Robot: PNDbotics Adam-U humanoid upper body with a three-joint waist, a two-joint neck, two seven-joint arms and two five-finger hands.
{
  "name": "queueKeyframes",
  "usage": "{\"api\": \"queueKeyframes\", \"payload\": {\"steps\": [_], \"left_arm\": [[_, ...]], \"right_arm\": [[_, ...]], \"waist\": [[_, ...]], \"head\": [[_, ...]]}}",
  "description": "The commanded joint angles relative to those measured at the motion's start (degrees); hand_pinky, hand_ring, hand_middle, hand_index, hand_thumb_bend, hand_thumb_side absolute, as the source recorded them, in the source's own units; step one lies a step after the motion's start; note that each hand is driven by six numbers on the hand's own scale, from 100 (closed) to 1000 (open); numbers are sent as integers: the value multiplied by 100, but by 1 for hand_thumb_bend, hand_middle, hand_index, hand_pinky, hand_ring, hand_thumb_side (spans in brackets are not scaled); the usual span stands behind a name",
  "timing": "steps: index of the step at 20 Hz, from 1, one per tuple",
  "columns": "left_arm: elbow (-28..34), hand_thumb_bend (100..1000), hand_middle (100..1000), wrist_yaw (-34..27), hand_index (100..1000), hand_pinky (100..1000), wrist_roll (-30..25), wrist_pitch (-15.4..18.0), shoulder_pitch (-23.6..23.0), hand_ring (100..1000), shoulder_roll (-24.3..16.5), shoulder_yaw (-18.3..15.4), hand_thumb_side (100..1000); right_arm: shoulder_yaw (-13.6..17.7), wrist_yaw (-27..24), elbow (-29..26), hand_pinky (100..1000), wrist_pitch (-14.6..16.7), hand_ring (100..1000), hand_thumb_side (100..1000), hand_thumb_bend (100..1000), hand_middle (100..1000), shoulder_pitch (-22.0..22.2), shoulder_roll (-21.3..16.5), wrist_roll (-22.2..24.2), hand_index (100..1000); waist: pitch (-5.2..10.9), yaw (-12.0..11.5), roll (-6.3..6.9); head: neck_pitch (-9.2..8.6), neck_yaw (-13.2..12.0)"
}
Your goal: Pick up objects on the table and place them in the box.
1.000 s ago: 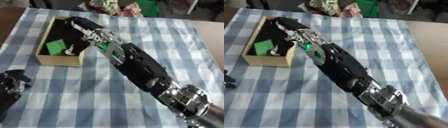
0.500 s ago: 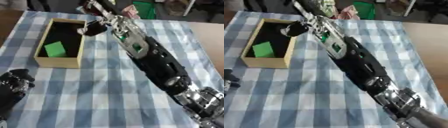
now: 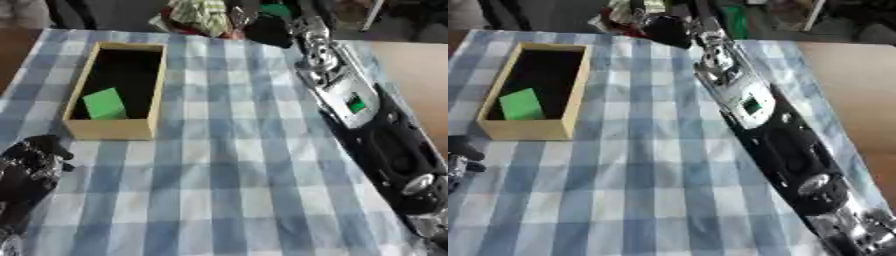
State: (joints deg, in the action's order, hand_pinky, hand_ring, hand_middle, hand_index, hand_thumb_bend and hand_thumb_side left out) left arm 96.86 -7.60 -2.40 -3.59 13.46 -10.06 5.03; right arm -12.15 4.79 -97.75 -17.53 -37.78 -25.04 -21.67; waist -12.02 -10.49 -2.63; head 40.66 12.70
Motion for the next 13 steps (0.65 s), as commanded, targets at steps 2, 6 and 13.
{"api": "queueKeyframes", "payload": {"steps": [2, 6, 13], "left_arm": [[96, 100, 498, 7, 659, 545, 47, 6, 4, 591, -93, -60, 204], [92, 100, 498, 8, 659, 544, 63, 8, -23, 591, -98, -76, 203], [93, 100, 498, 6, 659, 544, 83, 10, -49, 592, -102, -96, 204]], "right_arm": [[270, -176, -358, 678, 65, 913, 100, 261, 704, 308, -230, -379, 875], [447, -251, -378, 672, 172, 913, 100, 256, 700, 706, -164, -700, 873], [612, -352, -283, 667, 408, 914, 100, 252, 696, 1185, 9, -1098, 872]], "waist": [[104, 46, 42], [113, 134, 65], [110, 211, 96]], "head": [[43, -50], [56, -71], [73, -92]]}}
